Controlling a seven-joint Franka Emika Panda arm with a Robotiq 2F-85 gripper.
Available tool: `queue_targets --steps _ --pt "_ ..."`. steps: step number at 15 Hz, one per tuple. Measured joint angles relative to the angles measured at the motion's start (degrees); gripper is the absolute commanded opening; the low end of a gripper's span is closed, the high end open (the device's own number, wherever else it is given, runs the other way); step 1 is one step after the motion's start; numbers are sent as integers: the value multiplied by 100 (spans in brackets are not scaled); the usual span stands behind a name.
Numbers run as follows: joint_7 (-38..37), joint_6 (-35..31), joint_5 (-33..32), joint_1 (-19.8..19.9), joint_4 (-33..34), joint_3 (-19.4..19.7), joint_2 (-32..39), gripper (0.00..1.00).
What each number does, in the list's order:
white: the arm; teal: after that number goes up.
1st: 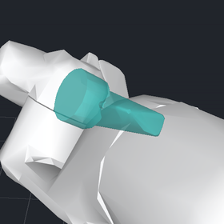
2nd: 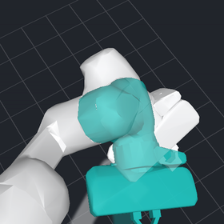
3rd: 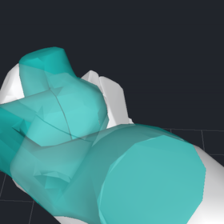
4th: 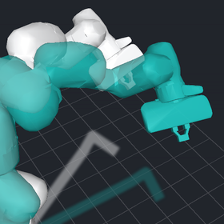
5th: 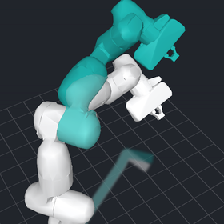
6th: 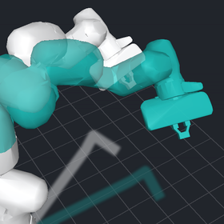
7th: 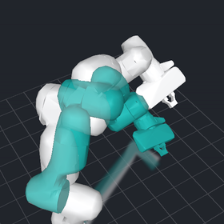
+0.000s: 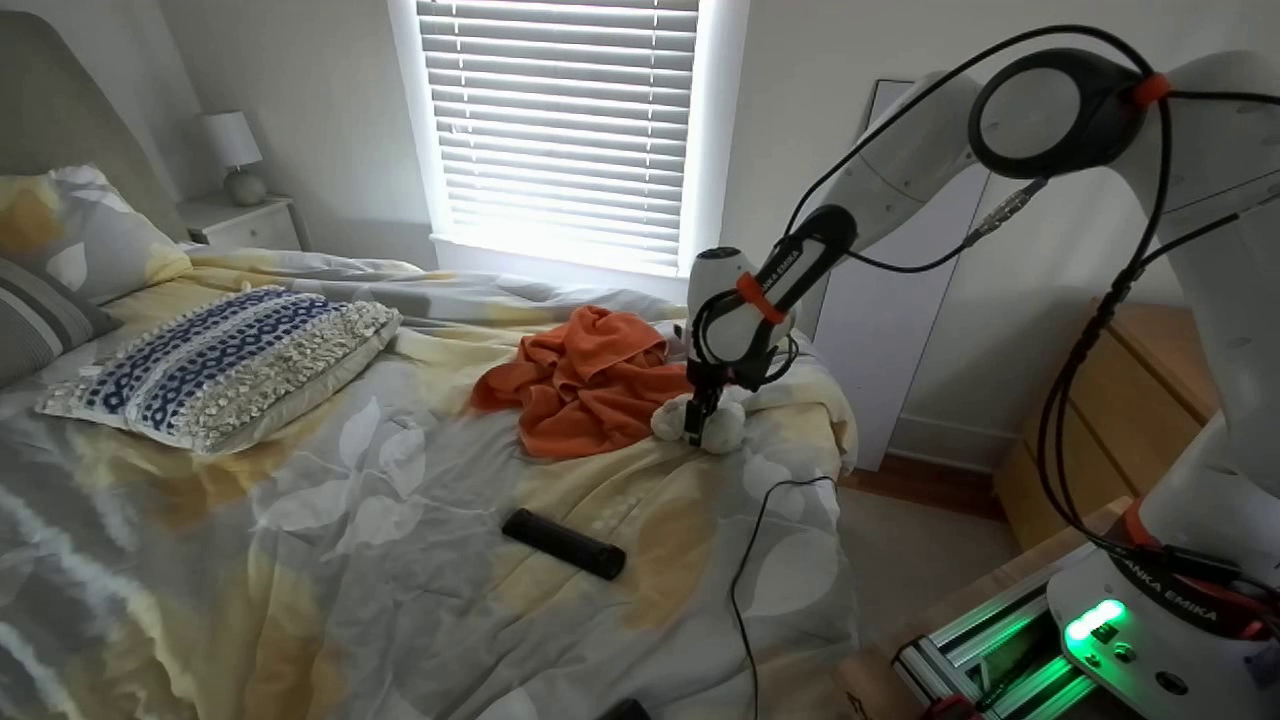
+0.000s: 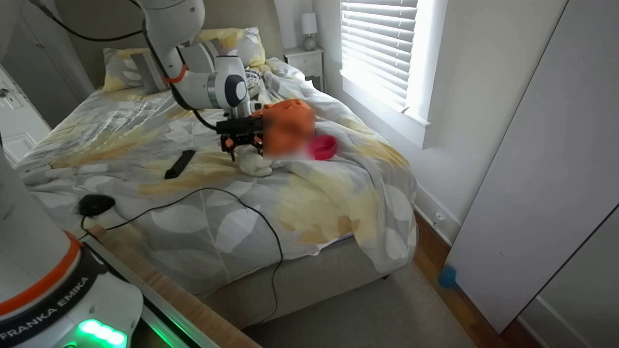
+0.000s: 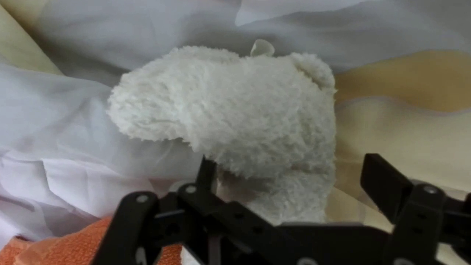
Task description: Pick up the plush teddy bear and move it to the left on top of the bedside alarm clock radio on the bed
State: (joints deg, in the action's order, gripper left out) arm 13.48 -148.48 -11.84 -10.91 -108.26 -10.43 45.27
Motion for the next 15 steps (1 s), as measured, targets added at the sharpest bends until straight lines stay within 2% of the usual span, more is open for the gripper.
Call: queue_targets --steps 3,9,11,12,15 --pt "-1 -35 3 4 139 4 159 49" --pt "7 -35 23 42 280 -16 279 5" --pt "46 -35 92 107 290 -73 276 0" --pt "104 -24 163 167 290 -134 268 3" --pt "364 61 410 416 253 -394 171 3"
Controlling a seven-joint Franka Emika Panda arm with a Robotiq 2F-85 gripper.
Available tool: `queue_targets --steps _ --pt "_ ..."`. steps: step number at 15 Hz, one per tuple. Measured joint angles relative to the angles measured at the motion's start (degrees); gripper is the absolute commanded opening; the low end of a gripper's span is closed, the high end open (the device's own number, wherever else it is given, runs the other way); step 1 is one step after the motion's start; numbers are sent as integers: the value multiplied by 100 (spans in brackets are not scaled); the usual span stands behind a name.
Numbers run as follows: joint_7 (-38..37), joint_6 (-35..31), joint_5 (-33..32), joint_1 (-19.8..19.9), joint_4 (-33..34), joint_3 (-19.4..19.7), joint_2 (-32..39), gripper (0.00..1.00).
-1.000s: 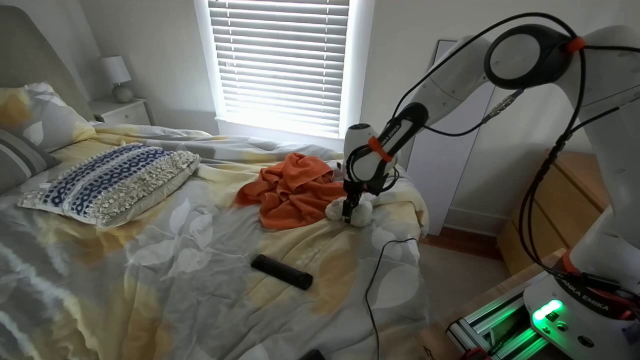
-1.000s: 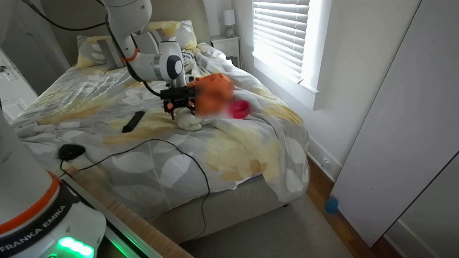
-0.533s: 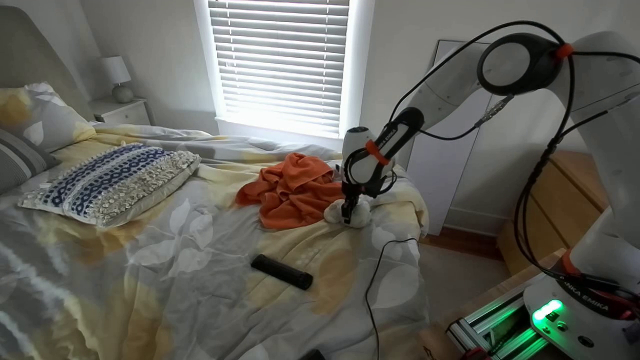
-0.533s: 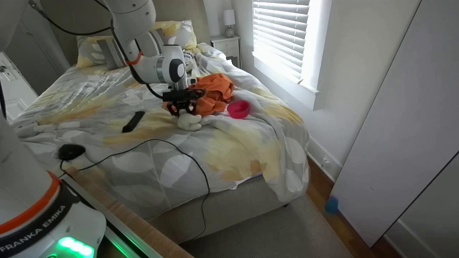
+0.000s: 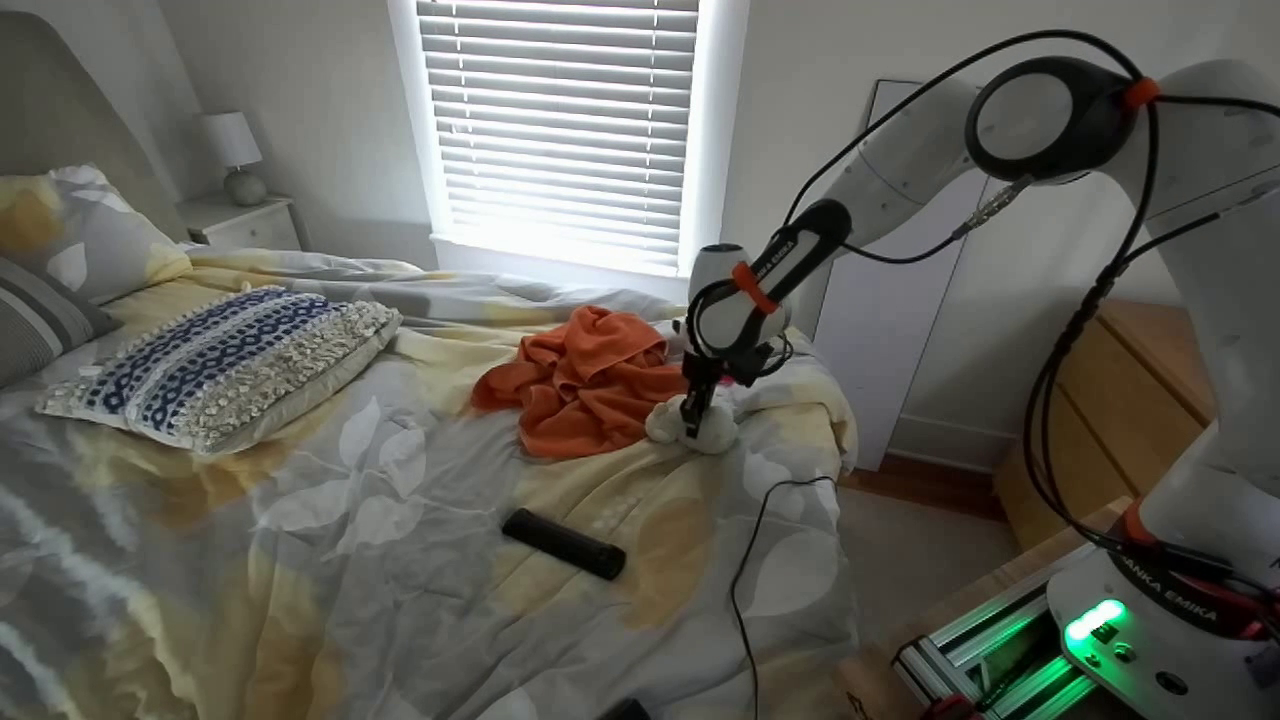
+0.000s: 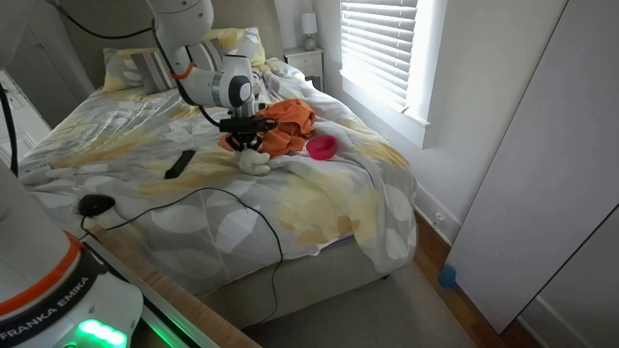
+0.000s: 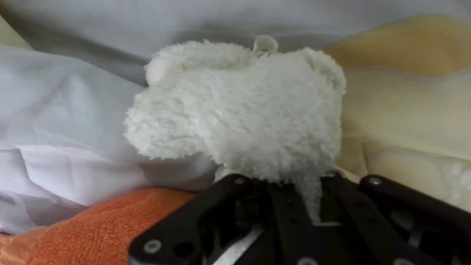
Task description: Pick up the plush teddy bear and move it to the left on top of the bedside alarm clock radio on the bed
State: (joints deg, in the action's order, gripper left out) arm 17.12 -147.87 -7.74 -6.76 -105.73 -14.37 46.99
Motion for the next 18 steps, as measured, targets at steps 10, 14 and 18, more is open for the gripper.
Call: queue_targets --steps 10,14,18 --pt "1635 950 1142 823 -774 -1505 -846 3" --pt "2310 1960 1765 818 -918 -1939 -1019 3" --pt "2649 2694 2112 617 -947 -2073 -1126 3"
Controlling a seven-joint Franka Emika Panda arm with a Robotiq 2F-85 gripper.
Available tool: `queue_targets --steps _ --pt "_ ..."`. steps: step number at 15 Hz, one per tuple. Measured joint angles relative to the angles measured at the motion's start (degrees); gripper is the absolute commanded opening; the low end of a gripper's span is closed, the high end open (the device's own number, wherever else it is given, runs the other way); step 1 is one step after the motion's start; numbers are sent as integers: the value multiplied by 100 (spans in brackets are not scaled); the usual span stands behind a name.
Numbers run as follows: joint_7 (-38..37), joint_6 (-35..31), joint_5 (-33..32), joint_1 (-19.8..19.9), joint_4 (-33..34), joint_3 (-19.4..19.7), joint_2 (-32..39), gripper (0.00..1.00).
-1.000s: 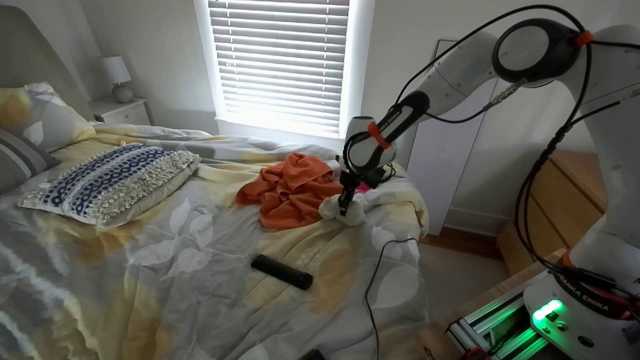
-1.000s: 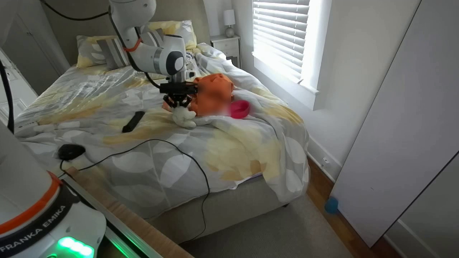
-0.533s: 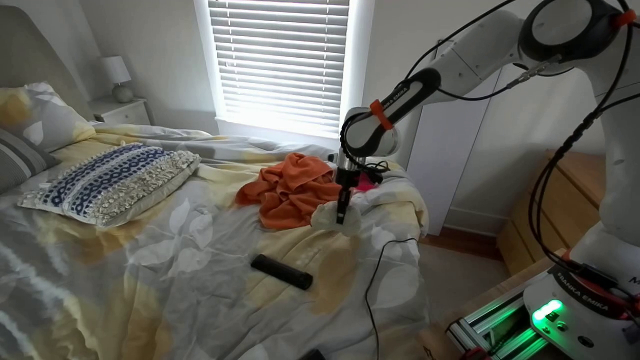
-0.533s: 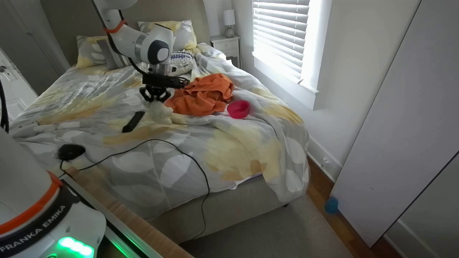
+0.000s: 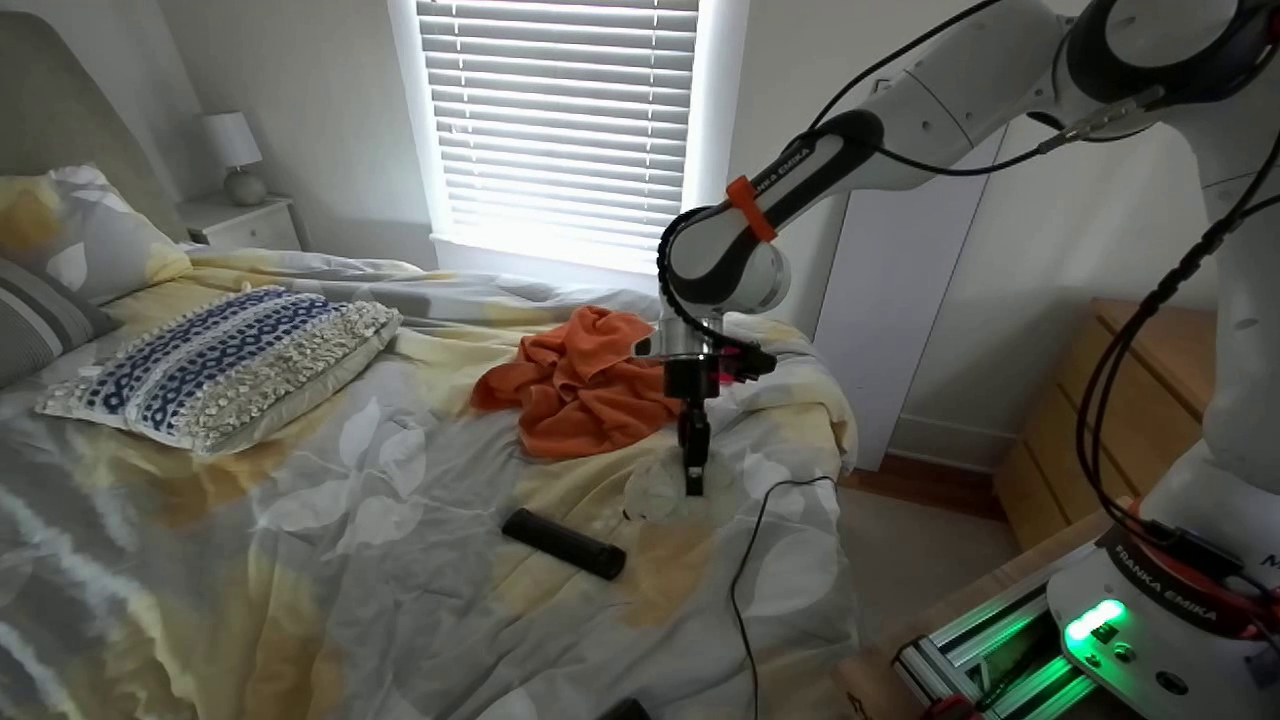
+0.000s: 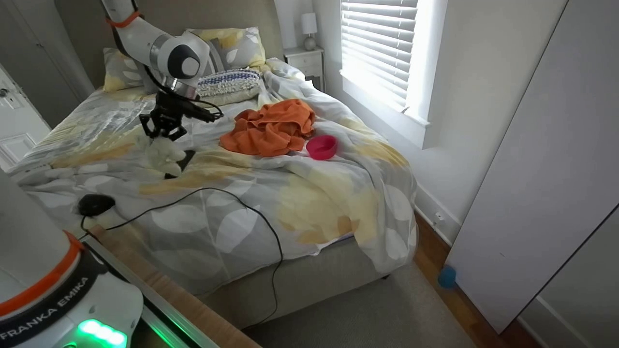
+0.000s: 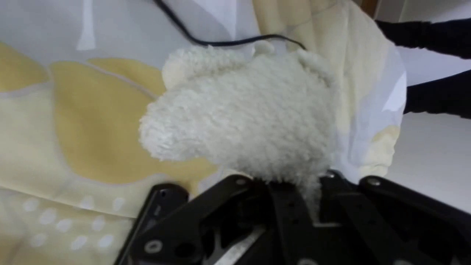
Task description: Pick up the plush teddy bear and move it to the left on top of the bedside alarm clock radio on the bed
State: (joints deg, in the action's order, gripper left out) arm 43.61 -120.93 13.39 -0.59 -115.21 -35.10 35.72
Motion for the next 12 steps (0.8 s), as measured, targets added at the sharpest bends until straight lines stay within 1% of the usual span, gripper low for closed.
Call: queue_targets --steps 1,3,5,11,12 --pt "76 135 47 -74 -6 -10 -23 11" --pt "237 324 150 -206 -9 -38 -47 11" --pt "272 334 169 -261 -10 -43 -53 11" --pt "307 334 171 -246 -11 -40 -54 11" --pt "308 334 171 -246 -11 -40 -54 3"
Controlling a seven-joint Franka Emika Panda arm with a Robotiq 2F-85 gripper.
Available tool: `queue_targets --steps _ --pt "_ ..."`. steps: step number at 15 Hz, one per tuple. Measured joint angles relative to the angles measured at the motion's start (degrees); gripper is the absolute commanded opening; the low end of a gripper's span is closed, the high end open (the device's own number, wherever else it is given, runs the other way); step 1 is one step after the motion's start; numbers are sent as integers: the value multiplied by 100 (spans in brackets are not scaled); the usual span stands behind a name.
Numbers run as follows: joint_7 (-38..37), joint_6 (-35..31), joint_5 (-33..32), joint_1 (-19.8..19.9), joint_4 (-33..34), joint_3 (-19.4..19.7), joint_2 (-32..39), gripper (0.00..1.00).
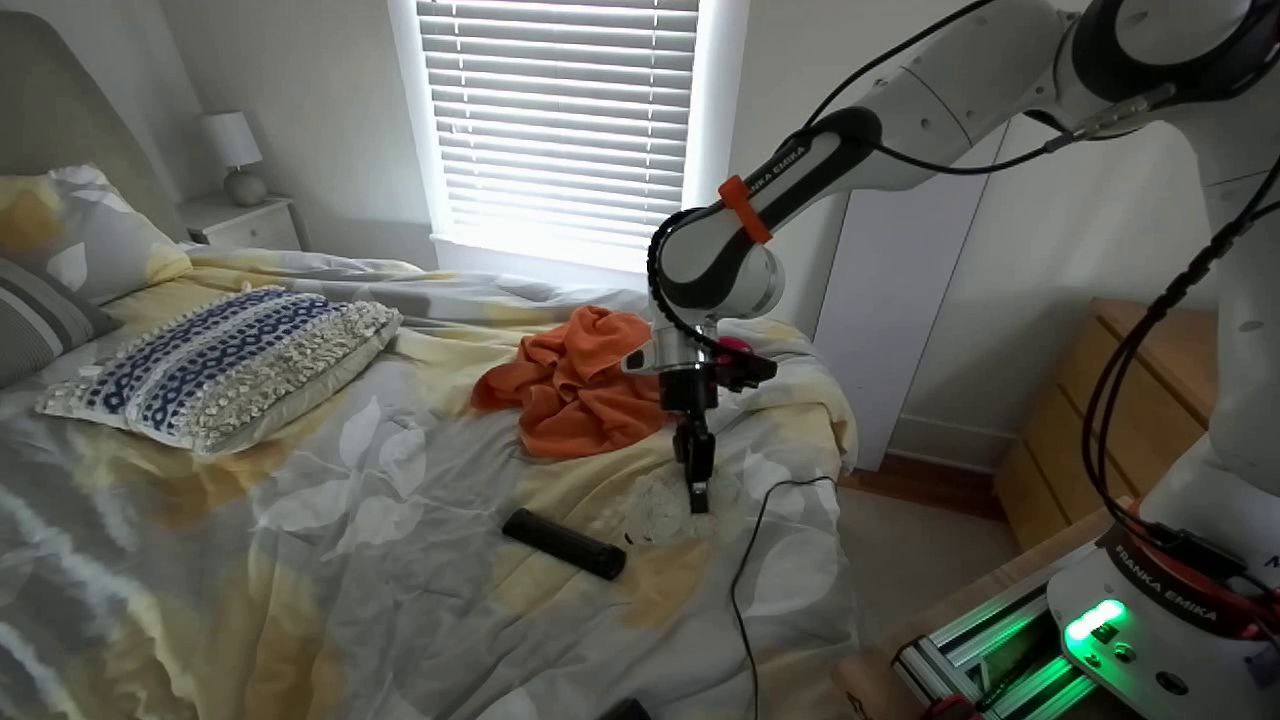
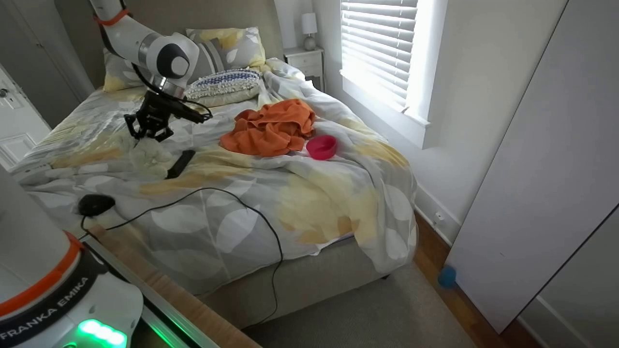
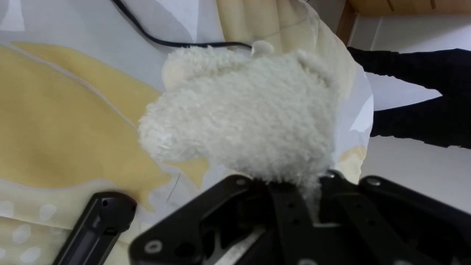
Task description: Pick up the plush teddy bear and move it to the left on top of the bedside alarm clock radio on the bed
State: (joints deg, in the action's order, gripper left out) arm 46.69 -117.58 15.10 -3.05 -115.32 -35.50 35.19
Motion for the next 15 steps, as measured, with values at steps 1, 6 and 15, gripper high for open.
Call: queue_targets --steps 1,6,15 --pt "1 0 0 0 0 0 0 3" --pt "-40 -63 55 -281 10 184 1 3" --pt "-890 -943 170 -1311 -265 132 -30 3"
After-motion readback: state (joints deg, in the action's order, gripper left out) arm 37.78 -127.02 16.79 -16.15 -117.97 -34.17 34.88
